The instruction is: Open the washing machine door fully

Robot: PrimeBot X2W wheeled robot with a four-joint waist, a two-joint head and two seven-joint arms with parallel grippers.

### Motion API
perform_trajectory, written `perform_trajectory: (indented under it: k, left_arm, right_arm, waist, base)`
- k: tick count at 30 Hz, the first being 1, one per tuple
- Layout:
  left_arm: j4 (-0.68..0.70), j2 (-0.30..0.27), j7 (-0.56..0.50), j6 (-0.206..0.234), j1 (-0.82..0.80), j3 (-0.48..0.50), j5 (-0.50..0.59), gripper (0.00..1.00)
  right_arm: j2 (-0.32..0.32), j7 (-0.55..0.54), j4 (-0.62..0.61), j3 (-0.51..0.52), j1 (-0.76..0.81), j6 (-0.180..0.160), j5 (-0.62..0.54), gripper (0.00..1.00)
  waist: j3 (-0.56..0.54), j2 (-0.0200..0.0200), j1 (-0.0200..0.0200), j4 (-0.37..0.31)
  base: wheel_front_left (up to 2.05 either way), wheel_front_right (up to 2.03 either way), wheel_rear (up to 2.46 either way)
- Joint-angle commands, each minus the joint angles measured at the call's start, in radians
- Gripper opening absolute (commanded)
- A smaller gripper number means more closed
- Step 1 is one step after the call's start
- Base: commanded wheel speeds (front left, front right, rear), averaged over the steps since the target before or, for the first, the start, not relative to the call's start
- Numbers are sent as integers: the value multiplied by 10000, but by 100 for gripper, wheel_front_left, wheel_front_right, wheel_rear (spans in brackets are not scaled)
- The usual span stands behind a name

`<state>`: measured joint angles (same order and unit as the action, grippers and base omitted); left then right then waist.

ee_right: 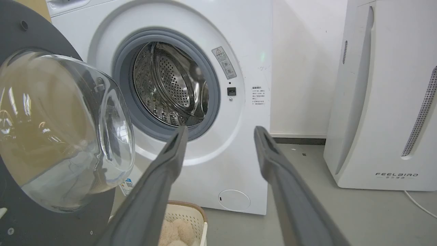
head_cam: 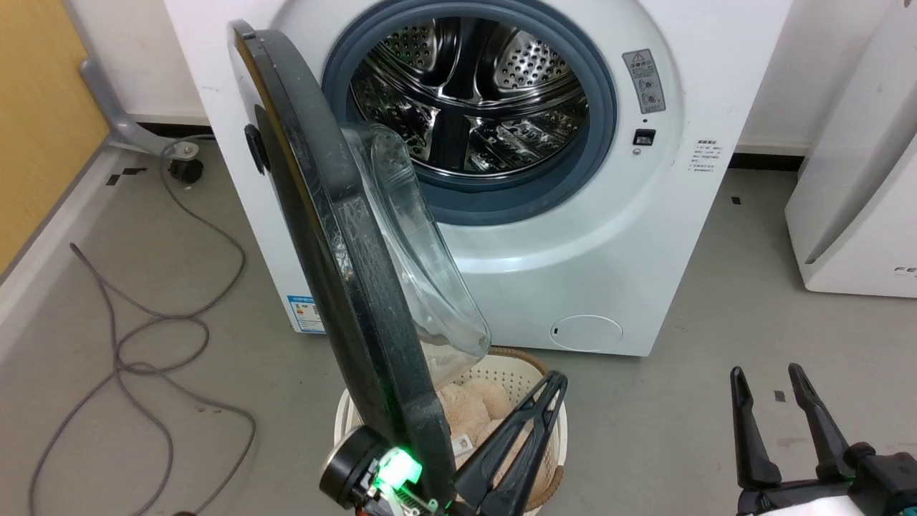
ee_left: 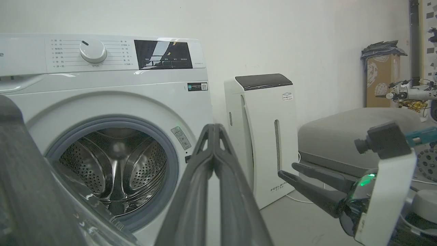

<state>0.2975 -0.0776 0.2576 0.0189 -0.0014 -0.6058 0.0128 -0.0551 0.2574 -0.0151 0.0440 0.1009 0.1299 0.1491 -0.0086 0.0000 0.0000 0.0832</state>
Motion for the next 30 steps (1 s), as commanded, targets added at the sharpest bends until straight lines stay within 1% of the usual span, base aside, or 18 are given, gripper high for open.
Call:
perform_trajectory:
  k: [1, 6, 18, 30]
  left_arm:
    - [-144, -64, 42, 55, 158, -26, -57, 0]
    - [-849, -153, 42, 120, 245, 31, -153, 0]
    - [-2224, -280, 42, 392, 376, 566, -367, 0]
    - [-2393, -369, 42, 533, 577, 874, -412, 0]
  right_arm:
    - [49, 43, 14, -2, 76, 8, -30, 100]
    - [49, 43, 64, -4, 34, 8, -50, 100]
    - [49, 43, 263, 98, 24, 8, -111, 100]
    - [49, 44, 339, 8, -26, 8, -42, 100]
  waist:
    - [15, 0, 0, 7]
    - [62, 0, 0, 41]
    - [81, 0, 0, 195]
    - [89, 0, 0, 620]
  base:
    - [0, 0, 0]
    - [0, 0, 0]
    - [0, 0, 0]
    - [0, 0, 0]
